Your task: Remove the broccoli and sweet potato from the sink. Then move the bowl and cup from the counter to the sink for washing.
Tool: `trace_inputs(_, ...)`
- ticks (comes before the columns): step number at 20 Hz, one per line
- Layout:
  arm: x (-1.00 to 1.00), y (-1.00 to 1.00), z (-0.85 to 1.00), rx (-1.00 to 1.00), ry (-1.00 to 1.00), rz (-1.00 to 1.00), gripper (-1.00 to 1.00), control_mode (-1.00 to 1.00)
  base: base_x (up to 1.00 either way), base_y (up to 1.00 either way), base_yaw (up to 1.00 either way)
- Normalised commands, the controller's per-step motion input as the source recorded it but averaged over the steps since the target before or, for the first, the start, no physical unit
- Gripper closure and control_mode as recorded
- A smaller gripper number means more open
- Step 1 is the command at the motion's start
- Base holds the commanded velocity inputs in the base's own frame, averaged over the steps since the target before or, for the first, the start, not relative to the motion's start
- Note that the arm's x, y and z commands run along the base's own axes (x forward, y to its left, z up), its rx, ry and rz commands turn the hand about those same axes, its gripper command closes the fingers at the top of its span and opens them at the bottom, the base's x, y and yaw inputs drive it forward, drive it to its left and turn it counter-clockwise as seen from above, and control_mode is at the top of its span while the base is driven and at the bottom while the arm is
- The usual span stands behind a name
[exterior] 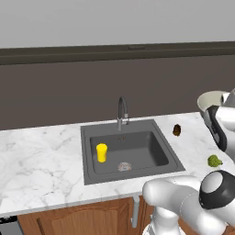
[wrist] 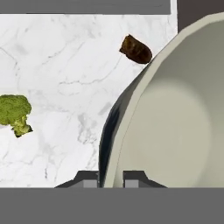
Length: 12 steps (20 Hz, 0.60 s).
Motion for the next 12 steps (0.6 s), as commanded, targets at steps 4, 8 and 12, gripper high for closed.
trace_inputs(4, -0.14, 0.22, 0.00, 0.00, 0.02, 0.08, 1.00, -1.00, 0.00, 0.00, 0.00)
trace_inputs(8, -0.16, 0.23, 0.00, 0.00, 0.00, 0.07, 1.00, -1.00, 0.00, 0.00, 0.00)
trace_inputs(12, -0.17, 0.25, 0.00, 0.00, 0.00, 0.05, 1.00, -1.00, 0.00, 0.00, 0.00)
